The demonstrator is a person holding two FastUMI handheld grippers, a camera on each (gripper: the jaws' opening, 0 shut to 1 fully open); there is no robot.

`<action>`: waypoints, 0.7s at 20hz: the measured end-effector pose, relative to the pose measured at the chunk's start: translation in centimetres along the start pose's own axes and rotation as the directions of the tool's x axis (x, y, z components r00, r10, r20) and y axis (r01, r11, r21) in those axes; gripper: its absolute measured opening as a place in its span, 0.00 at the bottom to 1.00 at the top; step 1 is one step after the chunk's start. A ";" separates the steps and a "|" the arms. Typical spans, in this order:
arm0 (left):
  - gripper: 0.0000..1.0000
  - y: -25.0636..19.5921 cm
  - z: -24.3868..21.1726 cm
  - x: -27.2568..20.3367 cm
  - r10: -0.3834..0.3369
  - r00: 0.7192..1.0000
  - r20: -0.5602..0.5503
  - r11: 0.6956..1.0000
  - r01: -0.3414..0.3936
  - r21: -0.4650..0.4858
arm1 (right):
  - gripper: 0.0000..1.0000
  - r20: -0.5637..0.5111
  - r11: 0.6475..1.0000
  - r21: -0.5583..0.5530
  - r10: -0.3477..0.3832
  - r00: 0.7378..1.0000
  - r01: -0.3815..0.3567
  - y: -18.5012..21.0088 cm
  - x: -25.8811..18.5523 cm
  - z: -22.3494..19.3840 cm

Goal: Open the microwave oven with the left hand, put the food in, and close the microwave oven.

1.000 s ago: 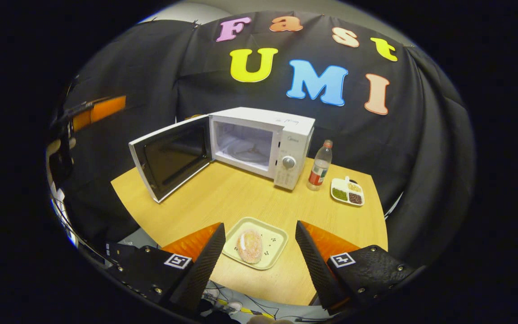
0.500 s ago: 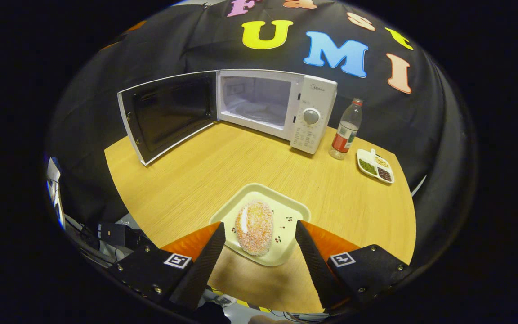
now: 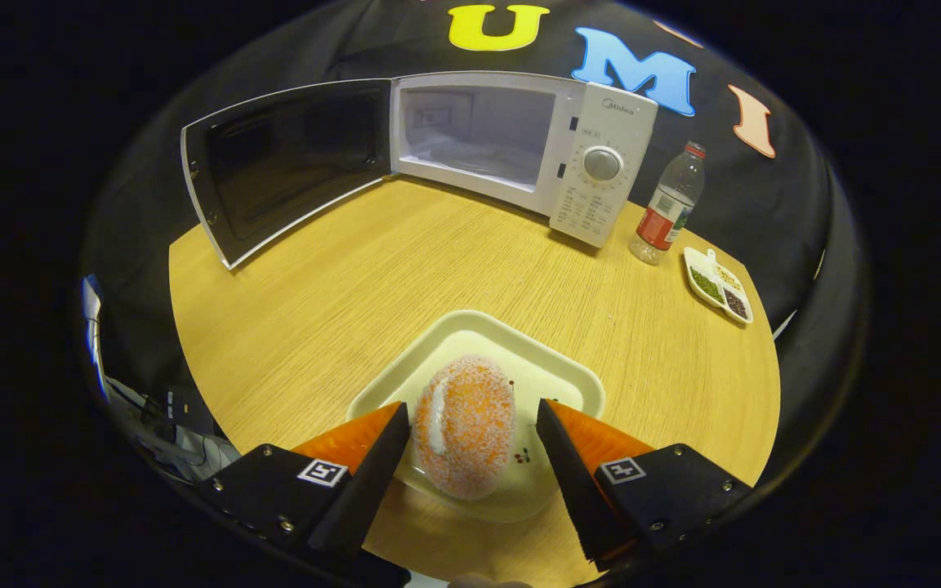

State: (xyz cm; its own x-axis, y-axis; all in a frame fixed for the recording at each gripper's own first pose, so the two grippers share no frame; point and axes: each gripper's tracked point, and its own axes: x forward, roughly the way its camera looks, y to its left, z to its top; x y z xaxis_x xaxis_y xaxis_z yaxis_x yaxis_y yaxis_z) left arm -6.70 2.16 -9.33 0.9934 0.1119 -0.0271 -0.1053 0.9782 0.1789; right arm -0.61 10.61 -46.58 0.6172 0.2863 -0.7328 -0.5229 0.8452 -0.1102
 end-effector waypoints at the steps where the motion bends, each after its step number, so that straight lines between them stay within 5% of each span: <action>1: 1.00 0.2 -0.2 0.3 0.000 1.000 -0.006 1.000 0.000 -0.004 | 0.96 -0.011 1.000 0.000 -0.003 1.000 0.003 -0.1 0.3 -0.2; 8: 1.00 1.2 -0.8 1.5 -0.008 1.000 -0.016 1.000 0.008 -0.014 | 0.95 -0.054 0.999 0.040 0.021 0.998 -0.019 0.1 1.5 -0.2; 10: 1.00 1.2 -0.6 1.8 -0.016 1.000 -0.010 1.000 0.015 -0.021 | 0.78 -0.067 0.999 0.039 0.026 0.997 -0.023 0.2 1.6 -0.2; 14: 1.00 0.9 -0.2 2.3 -0.044 0.999 0.003 0.998 0.044 -0.050 | 0.64 -0.093 0.997 0.057 0.048 0.995 -0.043 0.1 1.7 -0.1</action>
State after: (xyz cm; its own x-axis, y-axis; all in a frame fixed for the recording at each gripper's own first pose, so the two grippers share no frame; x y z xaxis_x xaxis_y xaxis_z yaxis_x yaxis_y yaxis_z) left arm -4.51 3.32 -9.44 0.9971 0.0686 -0.0319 -0.0640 0.9897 0.1279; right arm 0.31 11.08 -47.89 0.5344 0.2835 -0.7962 -0.5148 0.8564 -0.0406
